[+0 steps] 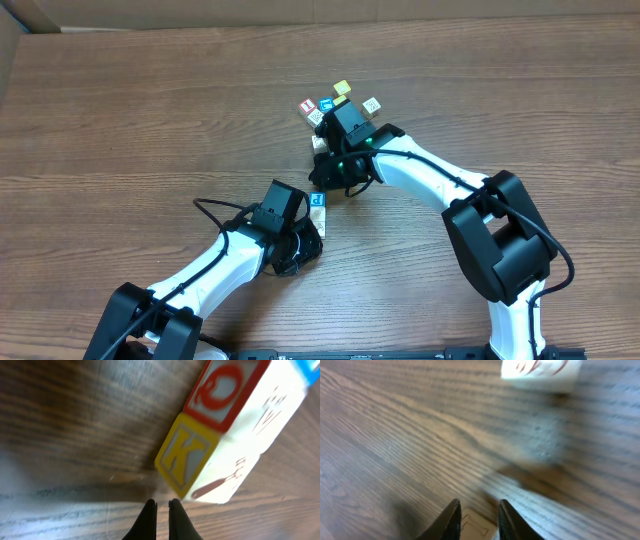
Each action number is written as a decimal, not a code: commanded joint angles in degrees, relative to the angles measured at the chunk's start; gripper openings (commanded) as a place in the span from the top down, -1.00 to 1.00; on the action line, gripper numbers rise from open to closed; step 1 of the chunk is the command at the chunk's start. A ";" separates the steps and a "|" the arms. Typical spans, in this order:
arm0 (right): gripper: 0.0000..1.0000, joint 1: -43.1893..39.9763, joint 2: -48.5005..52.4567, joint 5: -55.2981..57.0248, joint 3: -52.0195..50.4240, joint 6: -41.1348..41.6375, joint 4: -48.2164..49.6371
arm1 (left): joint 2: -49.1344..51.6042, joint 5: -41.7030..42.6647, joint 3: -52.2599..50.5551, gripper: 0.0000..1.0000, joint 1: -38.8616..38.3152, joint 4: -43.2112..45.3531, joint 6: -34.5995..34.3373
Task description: Flip 3 blocks
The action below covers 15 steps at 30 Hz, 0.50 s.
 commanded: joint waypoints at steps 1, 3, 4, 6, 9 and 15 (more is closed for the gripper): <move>0.40 -2.25 -0.17 -1.25 0.35 -1.27 1.07 | -1.44 1.84 1.79 0.92 -0.04 -2.89 4.24; 0.32 -3.26 -0.17 -1.64 1.01 -1.27 0.81 | -3.52 1.55 3.04 0.92 0.02 -5.53 5.66; 0.30 -3.69 -0.17 -2.05 1.51 -1.29 0.22 | -4.59 0.94 3.80 0.92 0.15 -7.02 6.12; 0.26 -4.52 -0.20 -3.15 2.82 -1.31 -1.57 | -7.34 -1.49 6.29 0.92 0.90 -11.41 7.50; 0.21 -6.08 -0.26 -3.26 6.32 -2.47 -6.49 | -10.97 -6.21 11.87 0.92 3.30 -18.82 11.58; -0.08 -10.36 -0.28 3.63 16.94 -4.55 -21.09 | -12.70 -17.44 26.25 0.73 13.22 -33.48 22.69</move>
